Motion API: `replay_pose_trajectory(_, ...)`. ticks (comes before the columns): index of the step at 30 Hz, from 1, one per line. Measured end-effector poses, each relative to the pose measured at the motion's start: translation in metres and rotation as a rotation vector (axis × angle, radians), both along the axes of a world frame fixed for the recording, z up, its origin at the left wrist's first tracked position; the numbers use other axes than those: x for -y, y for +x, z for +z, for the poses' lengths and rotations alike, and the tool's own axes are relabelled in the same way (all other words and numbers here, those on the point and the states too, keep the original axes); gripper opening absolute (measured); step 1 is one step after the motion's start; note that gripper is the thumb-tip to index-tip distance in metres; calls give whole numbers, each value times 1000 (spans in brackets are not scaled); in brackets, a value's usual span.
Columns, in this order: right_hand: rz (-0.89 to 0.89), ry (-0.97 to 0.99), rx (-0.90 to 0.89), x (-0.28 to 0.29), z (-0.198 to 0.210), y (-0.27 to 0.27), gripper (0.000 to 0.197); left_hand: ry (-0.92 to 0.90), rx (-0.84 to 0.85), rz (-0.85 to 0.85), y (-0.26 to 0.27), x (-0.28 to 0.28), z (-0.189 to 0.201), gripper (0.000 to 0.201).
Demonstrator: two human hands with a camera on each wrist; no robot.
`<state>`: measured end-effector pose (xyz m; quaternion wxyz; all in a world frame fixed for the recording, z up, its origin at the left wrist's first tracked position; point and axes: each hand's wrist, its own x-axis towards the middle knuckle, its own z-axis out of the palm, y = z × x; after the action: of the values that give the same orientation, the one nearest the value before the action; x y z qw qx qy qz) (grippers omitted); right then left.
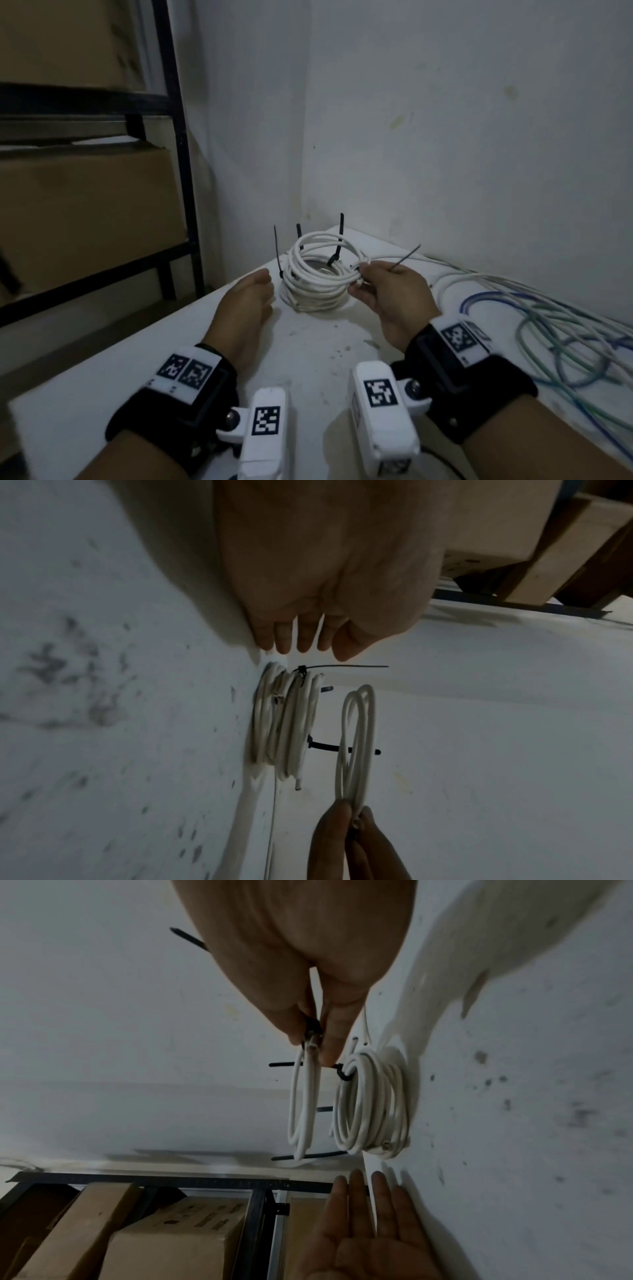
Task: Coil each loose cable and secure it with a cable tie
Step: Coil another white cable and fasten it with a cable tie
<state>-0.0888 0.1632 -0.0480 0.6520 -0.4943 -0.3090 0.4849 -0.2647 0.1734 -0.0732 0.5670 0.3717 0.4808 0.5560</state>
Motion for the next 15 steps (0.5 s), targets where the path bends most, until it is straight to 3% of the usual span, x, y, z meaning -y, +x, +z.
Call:
replay_pose_trajectory(4,-18,-22,164,-29,-7,-6,24,18,3,-71,-1,-3,-4,21)
replay_pose_trajectory(9,-10,-47,258,-41,-14,-9,9,64,-50,-149,0,-1,-2,32)
replay_pose_trajectory(15,-150,-62,596,-47,-21,0,24,101,-89,-208,0,-1,-3,38)
